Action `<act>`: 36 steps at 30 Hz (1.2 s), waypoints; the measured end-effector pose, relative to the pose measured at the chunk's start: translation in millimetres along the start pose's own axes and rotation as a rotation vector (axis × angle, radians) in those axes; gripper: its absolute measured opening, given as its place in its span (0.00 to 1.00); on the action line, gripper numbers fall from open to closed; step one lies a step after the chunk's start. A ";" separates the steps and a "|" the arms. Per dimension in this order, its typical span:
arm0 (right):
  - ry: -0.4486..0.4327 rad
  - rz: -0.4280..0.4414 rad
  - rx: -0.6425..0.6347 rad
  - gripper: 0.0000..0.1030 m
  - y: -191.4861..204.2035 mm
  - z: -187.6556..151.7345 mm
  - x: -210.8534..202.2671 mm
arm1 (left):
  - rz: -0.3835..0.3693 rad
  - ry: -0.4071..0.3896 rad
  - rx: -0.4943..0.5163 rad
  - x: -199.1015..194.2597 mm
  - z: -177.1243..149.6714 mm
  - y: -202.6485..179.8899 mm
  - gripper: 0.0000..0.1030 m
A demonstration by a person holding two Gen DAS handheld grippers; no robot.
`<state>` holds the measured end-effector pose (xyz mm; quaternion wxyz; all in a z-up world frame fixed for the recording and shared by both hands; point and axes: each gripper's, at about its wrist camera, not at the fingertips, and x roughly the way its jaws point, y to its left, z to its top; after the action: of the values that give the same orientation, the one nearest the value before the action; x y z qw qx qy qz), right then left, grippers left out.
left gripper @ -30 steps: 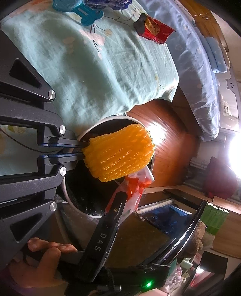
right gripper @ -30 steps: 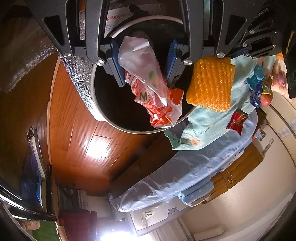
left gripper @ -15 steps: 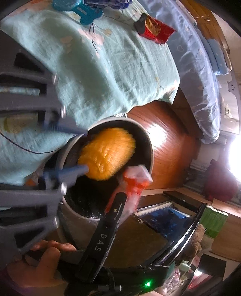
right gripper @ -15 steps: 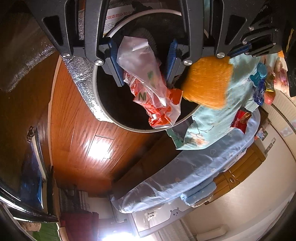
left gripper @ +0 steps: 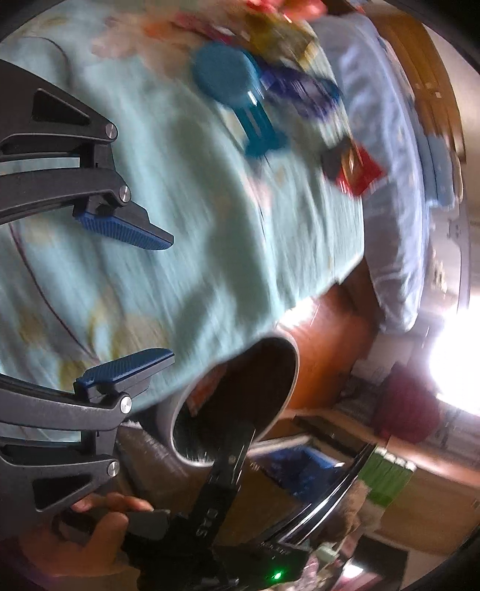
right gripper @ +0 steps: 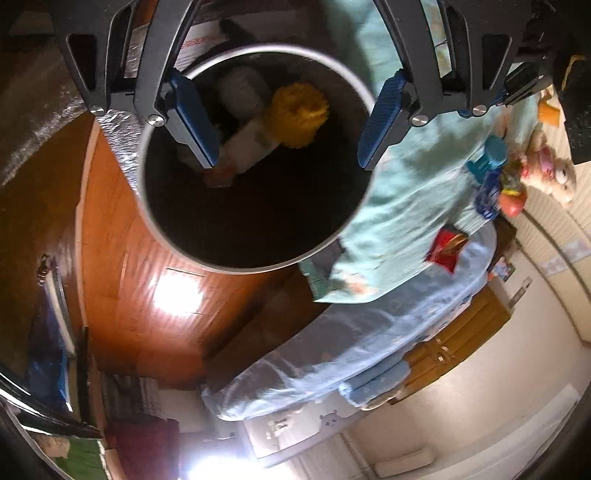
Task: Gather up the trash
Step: 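Open both grippers to drop the foam net and plastic bag into the bin, then grasp the white printed plastic bag with the left gripper while the right grasps the blue brush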
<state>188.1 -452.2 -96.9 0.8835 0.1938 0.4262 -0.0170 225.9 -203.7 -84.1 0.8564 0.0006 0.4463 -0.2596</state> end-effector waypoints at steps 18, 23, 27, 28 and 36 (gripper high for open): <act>0.082 0.172 -0.189 0.79 120.4 -42.4 17.7 | 0.139 -0.086 -0.195 -95.4 -52.7 92.8 0.54; 0.102 0.199 -0.238 0.79 143.0 -51.0 22.3 | 0.157 -0.098 -0.222 -106.4 -57.0 107.9 0.54; 0.118 0.210 -0.277 0.79 158.3 -53.6 27.8 | 0.168 -0.101 -0.241 -111.2 -58.9 119.2 0.54; 0.121 0.213 -0.284 0.79 161.5 -53.8 29.1 | 0.174 -0.102 -0.247 -110.0 -57.6 123.2 0.54; 0.146 0.256 -0.391 0.80 187.6 -49.2 47.3 | 0.204 -0.103 -0.256 -105.2 -45.2 147.4 0.54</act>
<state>218.0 -254.9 -99.0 0.8660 0.0722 0.4560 0.1921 207.9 -18.9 -64.8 0.8931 -0.0764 0.4290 -0.1118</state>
